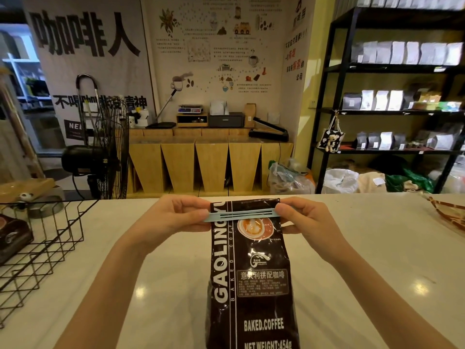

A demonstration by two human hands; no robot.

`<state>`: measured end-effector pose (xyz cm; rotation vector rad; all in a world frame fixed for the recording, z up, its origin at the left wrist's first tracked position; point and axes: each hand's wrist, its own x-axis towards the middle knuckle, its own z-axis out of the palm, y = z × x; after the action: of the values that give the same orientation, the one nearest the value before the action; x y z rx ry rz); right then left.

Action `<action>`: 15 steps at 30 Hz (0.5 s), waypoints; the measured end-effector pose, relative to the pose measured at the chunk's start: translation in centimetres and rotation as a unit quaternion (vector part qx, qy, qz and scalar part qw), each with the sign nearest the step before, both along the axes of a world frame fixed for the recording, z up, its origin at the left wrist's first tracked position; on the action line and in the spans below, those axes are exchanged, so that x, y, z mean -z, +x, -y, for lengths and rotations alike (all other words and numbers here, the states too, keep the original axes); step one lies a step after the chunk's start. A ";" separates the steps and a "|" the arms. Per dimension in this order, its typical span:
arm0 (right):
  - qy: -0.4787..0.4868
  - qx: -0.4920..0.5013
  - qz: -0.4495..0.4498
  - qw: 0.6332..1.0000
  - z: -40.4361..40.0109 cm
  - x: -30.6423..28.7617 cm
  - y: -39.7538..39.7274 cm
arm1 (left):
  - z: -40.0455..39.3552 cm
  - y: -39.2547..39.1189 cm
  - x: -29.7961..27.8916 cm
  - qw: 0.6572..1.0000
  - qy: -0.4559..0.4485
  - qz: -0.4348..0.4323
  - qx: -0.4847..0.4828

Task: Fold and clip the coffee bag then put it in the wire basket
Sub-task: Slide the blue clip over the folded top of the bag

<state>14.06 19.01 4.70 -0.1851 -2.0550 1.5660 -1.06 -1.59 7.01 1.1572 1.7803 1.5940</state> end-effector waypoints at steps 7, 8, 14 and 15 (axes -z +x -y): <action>0.014 0.013 0.001 1.000 0.0 0.0 0.1 | -0.7 0.3 0.4 0.995 0.047 -0.050 -0.072; 0.020 0.017 0.002 1.000 0.0 0.1 0.2 | -0.8 0.4 0.4 0.994 0.054 -0.055 -0.078; 0.047 0.023 0.018 0.998 0.2 0.2 0.3 | -1.2 0.7 0.7 0.987 0.069 -0.070 -0.128; 0.045 0.025 0.015 0.999 0.2 0.2 0.2 | -1.3 0.9 0.7 0.986 0.066 -0.071 -0.136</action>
<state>14.30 18.79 4.45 -0.2257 -2.1229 1.4452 -0.20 -0.27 6.32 1.1521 2.0235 1.8492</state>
